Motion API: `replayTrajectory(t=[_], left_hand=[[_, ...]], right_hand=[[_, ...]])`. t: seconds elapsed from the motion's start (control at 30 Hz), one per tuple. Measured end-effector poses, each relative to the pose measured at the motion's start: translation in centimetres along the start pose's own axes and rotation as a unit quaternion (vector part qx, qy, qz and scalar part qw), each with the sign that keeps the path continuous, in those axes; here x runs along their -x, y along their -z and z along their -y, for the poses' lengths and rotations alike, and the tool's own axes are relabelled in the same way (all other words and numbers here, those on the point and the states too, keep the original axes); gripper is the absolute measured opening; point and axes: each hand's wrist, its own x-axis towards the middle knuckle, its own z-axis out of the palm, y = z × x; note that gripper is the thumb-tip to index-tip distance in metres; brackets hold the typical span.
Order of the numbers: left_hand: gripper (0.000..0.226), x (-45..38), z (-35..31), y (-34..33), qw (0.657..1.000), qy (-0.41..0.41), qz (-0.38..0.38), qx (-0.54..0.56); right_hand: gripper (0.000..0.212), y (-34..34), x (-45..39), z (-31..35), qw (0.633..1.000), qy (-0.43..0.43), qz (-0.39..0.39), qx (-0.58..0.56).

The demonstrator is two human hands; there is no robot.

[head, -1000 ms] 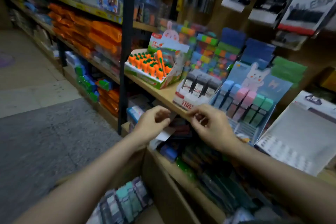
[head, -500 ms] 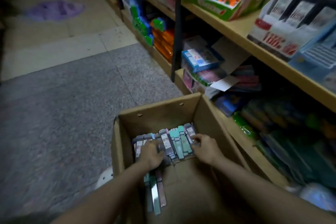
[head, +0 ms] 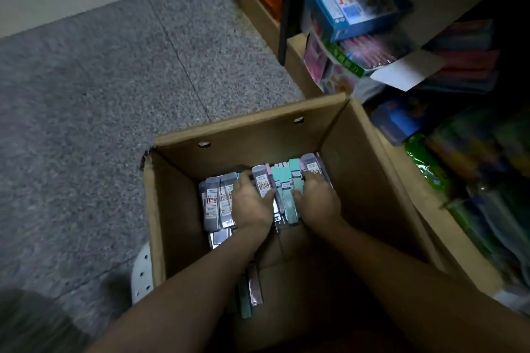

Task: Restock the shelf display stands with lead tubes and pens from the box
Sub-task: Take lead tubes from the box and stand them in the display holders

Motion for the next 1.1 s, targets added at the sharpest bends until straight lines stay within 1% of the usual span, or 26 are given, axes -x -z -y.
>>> replayTrajectory(t=[0.07,0.13,0.2,0.3,0.37,0.5,0.57,0.63,0.67,0.7,0.77,0.8,0.87,0.97,1.03,1.1], left_hand=[[0.053,-0.2,-0.2,-0.3,1.000,0.010,-0.007,0.000],[0.049,-0.3,-0.2,-0.5,1.000,0.012,-0.009,0.010],[0.042,-0.1,-0.2,-0.5,1.000,0.006,-0.003,0.018],[0.023,0.2,-0.1,-0.2,0.999,0.017,0.013,0.025],[0.018,0.7,-0.2,0.5,0.999,0.024,0.036,0.033],[0.019,1.8,0.1,2.8,0.997,0.008,0.072,0.036],[0.019,2.0,0.3,4.3,0.995,-0.003,0.095,0.028],[0.028,2.0,0.2,6.0,0.990,-0.012,0.135,0.030],[0.033,2.0,0.0,6.8,0.987,-0.021,0.157,0.035],[0.034,2.0,-0.2,7.6,0.983,-0.032,0.178,0.039],[0.024,2.1,-1.0,9.0,0.975,-0.062,0.212,0.028],[0.022,2.4,-1.5,9.7,0.971,-0.080,0.225,0.022],[0.021,3.0,-3.2,11.2,0.960,-0.116,0.253,0.026],[0.019,4.3,-7.2,13.4,0.937,-0.155,0.309,0.049],[0.018,5.3,-10.8,15.0,0.922,-0.194,0.329,0.063],[0.016,6.5,-15.0,16.4,0.900,-0.241,0.346,0.112]], right_hand=[[0.044,-0.3,-0.5,0.3,1.000,-0.014,-0.004,0.013],[0.042,-0.3,-0.8,0.5,0.999,-0.035,-0.002,0.006],[0.037,-0.1,-0.9,0.6,0.999,-0.047,-0.001,-0.001],[0.031,-0.2,-0.5,0.4,0.998,-0.052,0.009,-0.028],[0.030,-0.3,-0.1,0.5,0.998,-0.058,0.008,-0.038],[0.040,-0.4,0.6,1.4,0.997,-0.057,0.013,-0.049],[0.035,-0.5,1.2,1.5,0.997,-0.061,0.038,-0.034],[0.027,-0.5,2.3,1.3,0.996,-0.066,0.052,-0.031],[0.024,-0.3,2.8,1.2,0.995,-0.073,0.050,-0.044],[0.021,0.1,3.3,1.2,0.993,-0.085,0.048,-0.066],[0.011,1.8,4.0,1.1,0.985,-0.109,0.041,-0.128],[0.010,3.0,4.2,1.1,0.978,-0.118,0.039,-0.165],[0.019,5.8,4.8,1.2,0.964,-0.117,0.038,-0.236],[0.026,11.5,6.0,1.5,0.955,-0.074,0.011,-0.286],[0.028,16.2,7.3,1.8,0.951,-0.037,-0.015,-0.307],[0.027,21.1,9.2,1.8,0.945,0.003,-0.043,-0.323]])
